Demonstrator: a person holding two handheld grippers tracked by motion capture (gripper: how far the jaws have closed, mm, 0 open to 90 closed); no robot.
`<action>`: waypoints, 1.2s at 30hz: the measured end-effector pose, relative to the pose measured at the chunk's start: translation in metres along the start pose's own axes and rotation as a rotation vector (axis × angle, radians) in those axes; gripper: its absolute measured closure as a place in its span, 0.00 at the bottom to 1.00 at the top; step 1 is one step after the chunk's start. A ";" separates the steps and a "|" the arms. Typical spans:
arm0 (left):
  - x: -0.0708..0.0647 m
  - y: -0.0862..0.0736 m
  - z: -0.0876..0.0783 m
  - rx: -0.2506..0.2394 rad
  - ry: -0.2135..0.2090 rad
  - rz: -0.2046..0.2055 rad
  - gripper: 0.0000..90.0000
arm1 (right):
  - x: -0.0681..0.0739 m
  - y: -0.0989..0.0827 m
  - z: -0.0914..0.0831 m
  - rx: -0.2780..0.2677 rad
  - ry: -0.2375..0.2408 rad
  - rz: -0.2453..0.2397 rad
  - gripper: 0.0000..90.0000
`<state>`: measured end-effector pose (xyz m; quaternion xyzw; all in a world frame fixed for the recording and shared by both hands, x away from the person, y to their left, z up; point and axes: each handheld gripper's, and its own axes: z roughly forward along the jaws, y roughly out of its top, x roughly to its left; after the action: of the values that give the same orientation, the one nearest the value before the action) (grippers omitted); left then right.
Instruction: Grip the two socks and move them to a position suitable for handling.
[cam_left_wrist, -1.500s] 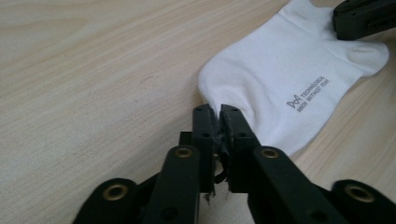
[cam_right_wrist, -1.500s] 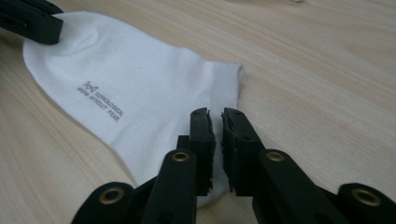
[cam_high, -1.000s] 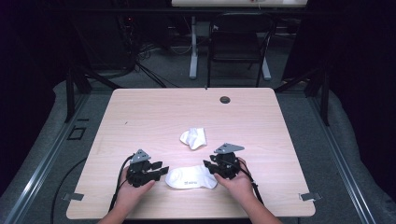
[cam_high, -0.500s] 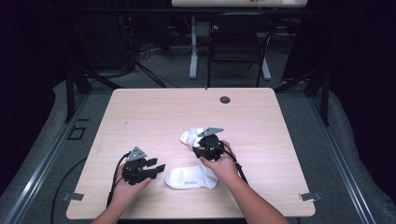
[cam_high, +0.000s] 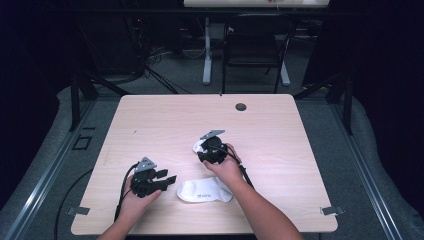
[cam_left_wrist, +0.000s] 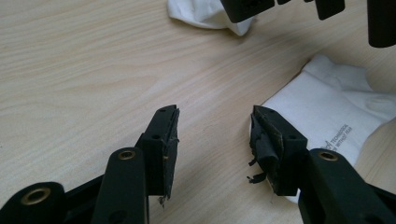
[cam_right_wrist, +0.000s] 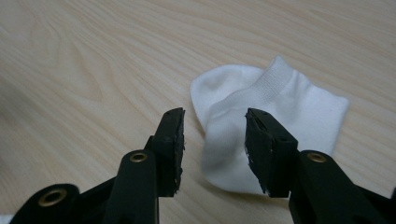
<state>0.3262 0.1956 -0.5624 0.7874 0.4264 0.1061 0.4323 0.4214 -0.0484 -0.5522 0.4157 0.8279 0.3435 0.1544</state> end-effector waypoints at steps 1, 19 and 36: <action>0.000 0.000 0.000 0.001 0.000 -0.004 0.58 | 0.000 0.000 0.003 0.002 0.003 0.002 0.64; 0.000 -0.001 0.003 0.015 -0.002 0.000 0.58 | 0.005 -0.001 0.004 0.069 -0.044 -0.001 0.96; 0.001 -0.002 0.005 0.020 0.009 -0.006 0.58 | 0.021 -0.003 -0.022 0.028 0.032 0.055 0.96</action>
<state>0.3283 0.1935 -0.5667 0.7898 0.4319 0.1039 0.4229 0.3951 -0.0428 -0.5385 0.4348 0.8233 0.3426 0.1258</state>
